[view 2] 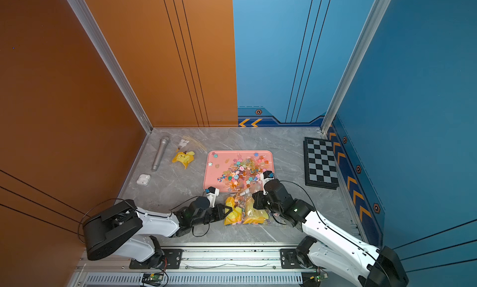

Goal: Pour candies out of the ziploc bag
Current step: Pick up the ziploc bag from the center of the board.

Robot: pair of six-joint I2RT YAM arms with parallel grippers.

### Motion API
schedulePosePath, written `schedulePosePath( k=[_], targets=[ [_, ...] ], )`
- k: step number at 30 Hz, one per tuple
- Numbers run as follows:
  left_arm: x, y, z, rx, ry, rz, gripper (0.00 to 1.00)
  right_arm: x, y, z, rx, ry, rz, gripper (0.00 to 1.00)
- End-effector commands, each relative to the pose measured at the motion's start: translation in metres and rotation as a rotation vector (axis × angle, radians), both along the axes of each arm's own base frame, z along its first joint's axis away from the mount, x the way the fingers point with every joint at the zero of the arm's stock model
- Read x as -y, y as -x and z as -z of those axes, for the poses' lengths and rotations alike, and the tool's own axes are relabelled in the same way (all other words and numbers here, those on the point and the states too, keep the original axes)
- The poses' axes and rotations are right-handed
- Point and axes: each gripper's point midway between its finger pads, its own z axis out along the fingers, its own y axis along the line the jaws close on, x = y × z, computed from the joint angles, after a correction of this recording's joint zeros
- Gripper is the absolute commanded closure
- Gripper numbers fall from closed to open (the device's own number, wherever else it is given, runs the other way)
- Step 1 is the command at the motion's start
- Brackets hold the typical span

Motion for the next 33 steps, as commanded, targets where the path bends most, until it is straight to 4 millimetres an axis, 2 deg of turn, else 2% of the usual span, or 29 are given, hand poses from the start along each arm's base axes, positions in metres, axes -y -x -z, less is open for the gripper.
schedulePosePath(
  k=[1,5,15,16,25,33],
  targets=[
    [0.007,-0.013,-0.034,0.055,0.084,0.005,0.95,-0.011,-0.007,-0.027,0.047,-0.011,-0.036,1.00],
    [0.004,-0.024,-0.050,0.076,0.123,-0.010,1.00,-0.018,-0.014,-0.039,0.061,-0.002,-0.049,1.00],
    [-0.004,-0.057,-0.085,0.098,0.168,-0.044,1.00,-0.036,-0.038,-0.064,0.065,0.010,-0.093,1.00],
    [-0.005,-0.060,-0.089,0.104,0.161,-0.047,1.00,-0.031,-0.047,-0.068,0.068,0.010,-0.072,1.00],
    [-0.026,-0.099,-0.124,0.164,0.127,-0.094,1.00,-0.032,-0.082,-0.084,0.066,-0.010,-0.057,1.00],
    [-0.035,-0.127,-0.138,0.179,0.138,-0.115,1.00,-0.030,-0.104,-0.089,0.057,-0.026,-0.048,1.00]
  ],
)
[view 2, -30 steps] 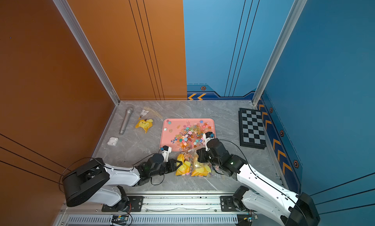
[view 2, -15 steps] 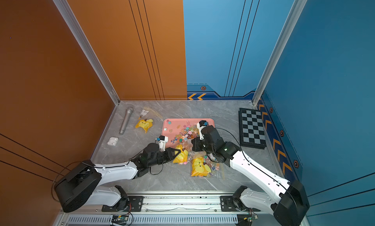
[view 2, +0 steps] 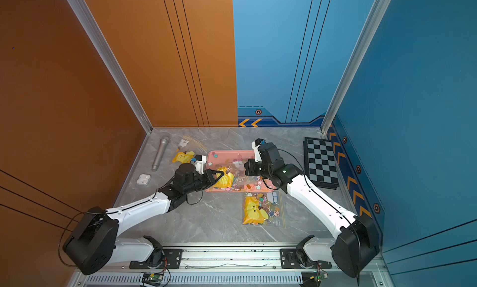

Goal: Pour candies out of the ziploc bag
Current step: Pick up the ziploc bag from the center of the board.

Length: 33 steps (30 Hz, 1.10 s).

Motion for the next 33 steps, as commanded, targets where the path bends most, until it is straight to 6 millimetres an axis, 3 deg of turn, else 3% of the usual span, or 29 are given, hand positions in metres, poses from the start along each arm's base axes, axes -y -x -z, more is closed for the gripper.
schedulePosePath(
  k=[1,17,33],
  targets=[
    [0.004,-0.011,-0.023,0.062,0.020,0.033,1.00,-0.002,-0.006,-0.014,0.020,-0.014,-0.029,1.00],
    [-0.006,-0.038,-0.043,0.092,-0.009,0.000,1.00,-0.012,-0.032,0.005,-0.050,-0.020,-0.045,1.00],
    [-0.021,-0.055,-0.046,0.095,-0.021,-0.038,1.00,-0.021,-0.049,0.016,-0.087,-0.024,-0.064,1.00]
  ],
)
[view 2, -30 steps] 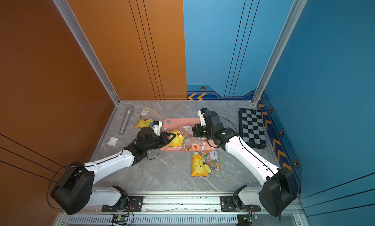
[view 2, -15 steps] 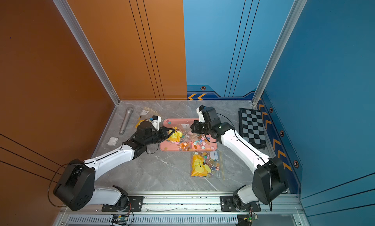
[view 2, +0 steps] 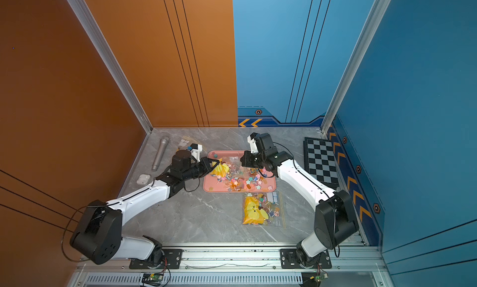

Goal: Pour candies out of the ziploc bag
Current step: 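Pick up the ziploc bag from the center of the board, then pour the candies out of the ziploc bag onto the tray.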

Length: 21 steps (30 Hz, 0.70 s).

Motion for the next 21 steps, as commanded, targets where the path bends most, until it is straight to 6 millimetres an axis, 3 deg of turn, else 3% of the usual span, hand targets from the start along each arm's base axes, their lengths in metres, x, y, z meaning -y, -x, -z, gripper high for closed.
schedulePosePath(
  k=[1,21],
  targets=[
    [0.001,-0.010,-0.028,0.082,0.024,0.017,1.00,-0.003,-0.005,-0.006,0.007,-0.007,-0.022,1.00],
    [-0.009,-0.020,-0.040,0.097,0.036,-0.001,1.00,-0.009,-0.012,-0.007,0.000,-0.016,-0.027,1.00]
  ],
)
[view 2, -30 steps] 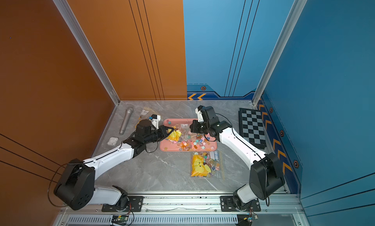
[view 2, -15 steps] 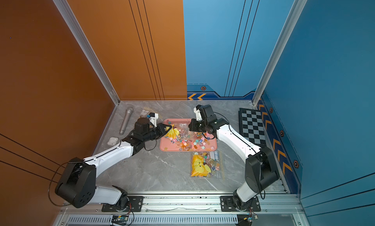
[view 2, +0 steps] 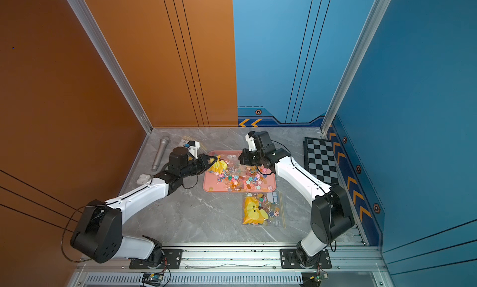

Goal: Pour candies out of the ziploc bag
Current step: 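Pour the candies out of the ziploc bag onto the tray.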

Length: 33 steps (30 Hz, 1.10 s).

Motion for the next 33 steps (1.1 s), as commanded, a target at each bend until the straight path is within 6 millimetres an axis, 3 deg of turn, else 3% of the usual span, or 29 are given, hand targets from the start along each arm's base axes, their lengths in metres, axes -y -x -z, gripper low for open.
schedulePosePath(
  k=[1,24,33],
  targets=[
    [-0.001,-0.008,-0.028,0.079,0.021,0.013,1.00,-0.001,-0.004,-0.004,0.003,-0.002,-0.009,1.00],
    [-0.009,-0.002,-0.041,0.098,0.003,-0.003,1.00,0.001,-0.003,0.021,-0.059,0.014,-0.009,1.00],
    [-0.014,0.002,-0.044,0.107,-0.020,-0.013,1.00,-0.003,0.002,0.020,-0.064,0.006,-0.016,1.00]
  ],
)
